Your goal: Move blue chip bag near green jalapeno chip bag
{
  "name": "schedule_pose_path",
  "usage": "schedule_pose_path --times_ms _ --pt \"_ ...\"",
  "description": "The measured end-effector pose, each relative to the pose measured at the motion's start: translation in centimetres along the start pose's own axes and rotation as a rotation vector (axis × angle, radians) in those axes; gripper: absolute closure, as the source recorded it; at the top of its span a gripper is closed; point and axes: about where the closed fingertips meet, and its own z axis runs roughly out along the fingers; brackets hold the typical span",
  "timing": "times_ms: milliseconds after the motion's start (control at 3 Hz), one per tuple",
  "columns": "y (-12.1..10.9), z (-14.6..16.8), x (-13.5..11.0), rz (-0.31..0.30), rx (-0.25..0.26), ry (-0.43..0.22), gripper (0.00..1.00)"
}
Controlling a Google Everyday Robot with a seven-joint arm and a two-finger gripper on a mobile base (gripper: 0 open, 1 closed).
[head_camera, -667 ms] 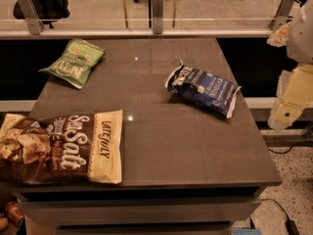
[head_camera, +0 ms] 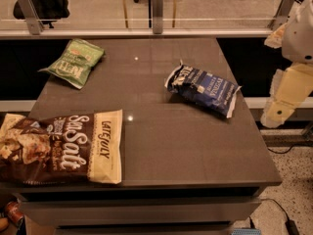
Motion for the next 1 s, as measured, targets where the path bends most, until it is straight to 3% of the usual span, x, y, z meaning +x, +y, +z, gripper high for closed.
schedule_pose_path --times_ms 1000 --pt "-2.5 5.9 -4.1 0.074 -0.084 -0.033 0.0"
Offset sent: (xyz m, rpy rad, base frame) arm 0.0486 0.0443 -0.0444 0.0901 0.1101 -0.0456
